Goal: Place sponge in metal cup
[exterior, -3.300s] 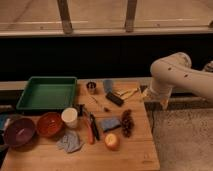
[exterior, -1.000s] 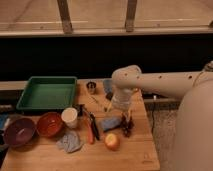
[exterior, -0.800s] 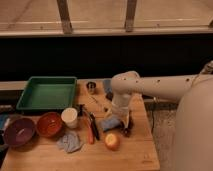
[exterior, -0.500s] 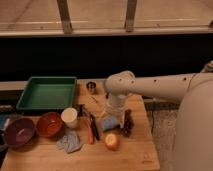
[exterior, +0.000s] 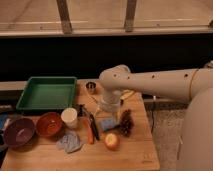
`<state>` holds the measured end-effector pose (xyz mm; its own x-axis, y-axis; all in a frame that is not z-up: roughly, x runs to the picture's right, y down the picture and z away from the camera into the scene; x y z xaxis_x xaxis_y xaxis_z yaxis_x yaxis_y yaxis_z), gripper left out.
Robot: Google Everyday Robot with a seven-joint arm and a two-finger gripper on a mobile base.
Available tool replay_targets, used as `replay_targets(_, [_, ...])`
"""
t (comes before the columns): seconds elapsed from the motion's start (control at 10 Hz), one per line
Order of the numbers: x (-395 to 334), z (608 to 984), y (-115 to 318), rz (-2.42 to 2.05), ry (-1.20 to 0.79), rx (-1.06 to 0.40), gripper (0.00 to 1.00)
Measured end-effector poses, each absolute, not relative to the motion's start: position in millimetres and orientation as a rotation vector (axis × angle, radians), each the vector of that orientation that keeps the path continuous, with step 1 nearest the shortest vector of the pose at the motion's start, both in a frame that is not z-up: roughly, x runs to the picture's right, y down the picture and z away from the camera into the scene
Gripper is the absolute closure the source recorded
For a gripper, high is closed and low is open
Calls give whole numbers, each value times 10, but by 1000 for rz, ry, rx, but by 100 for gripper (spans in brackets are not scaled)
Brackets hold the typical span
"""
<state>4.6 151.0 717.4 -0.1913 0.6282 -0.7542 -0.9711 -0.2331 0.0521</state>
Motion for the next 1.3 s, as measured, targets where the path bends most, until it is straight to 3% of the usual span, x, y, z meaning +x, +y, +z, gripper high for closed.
replay_targets(0.7, [-127, 7401, 1626, 1692, 684, -752, 35])
replay_targets(1.3, [14, 7862, 1728, 1731, 770, -753, 35])
